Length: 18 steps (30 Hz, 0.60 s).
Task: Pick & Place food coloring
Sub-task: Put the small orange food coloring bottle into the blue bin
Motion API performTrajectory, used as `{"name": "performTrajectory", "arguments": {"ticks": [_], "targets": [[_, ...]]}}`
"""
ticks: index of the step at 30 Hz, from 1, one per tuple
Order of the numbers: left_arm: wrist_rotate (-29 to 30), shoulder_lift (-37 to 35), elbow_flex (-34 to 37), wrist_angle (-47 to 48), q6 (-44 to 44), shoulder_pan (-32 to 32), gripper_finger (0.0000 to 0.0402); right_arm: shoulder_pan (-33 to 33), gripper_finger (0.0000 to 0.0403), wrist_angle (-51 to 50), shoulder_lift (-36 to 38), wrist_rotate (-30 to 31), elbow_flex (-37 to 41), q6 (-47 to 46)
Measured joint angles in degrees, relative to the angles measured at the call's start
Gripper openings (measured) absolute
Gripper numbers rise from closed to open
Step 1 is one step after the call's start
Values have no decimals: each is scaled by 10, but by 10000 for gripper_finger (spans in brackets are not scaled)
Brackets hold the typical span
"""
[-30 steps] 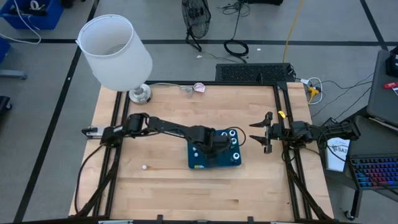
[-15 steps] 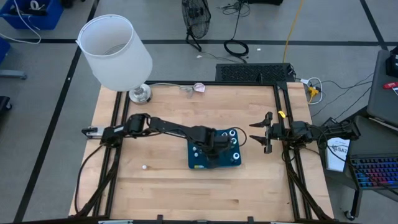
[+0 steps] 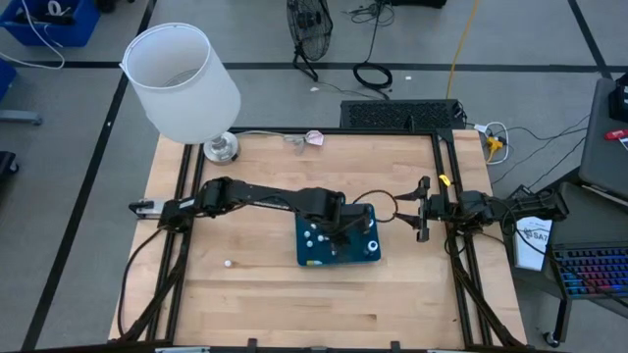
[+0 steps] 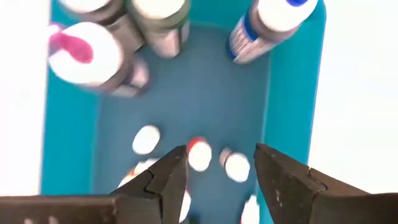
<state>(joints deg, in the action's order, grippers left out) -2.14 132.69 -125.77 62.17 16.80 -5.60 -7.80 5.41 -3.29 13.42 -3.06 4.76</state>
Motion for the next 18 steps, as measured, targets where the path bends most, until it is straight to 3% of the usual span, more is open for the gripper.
{"name": "performTrajectory", "arguments": {"ticks": [4, 9, 13, 18], "targets": [[37, -17, -30, 111, 31, -25, 186, 0, 212, 0, 0, 0, 0, 0], [97, -56, 1, 222, 122, -89, 186, 0, 212, 0, 0, 0, 0, 0], [143, -101, 74, 243, 239, -141, 186, 0, 212, 0, 0, 0, 0, 0], [162, -185, 221, 215, 387, -193, 186, 0, 212, 0, 0, 0, 0, 0]]}}
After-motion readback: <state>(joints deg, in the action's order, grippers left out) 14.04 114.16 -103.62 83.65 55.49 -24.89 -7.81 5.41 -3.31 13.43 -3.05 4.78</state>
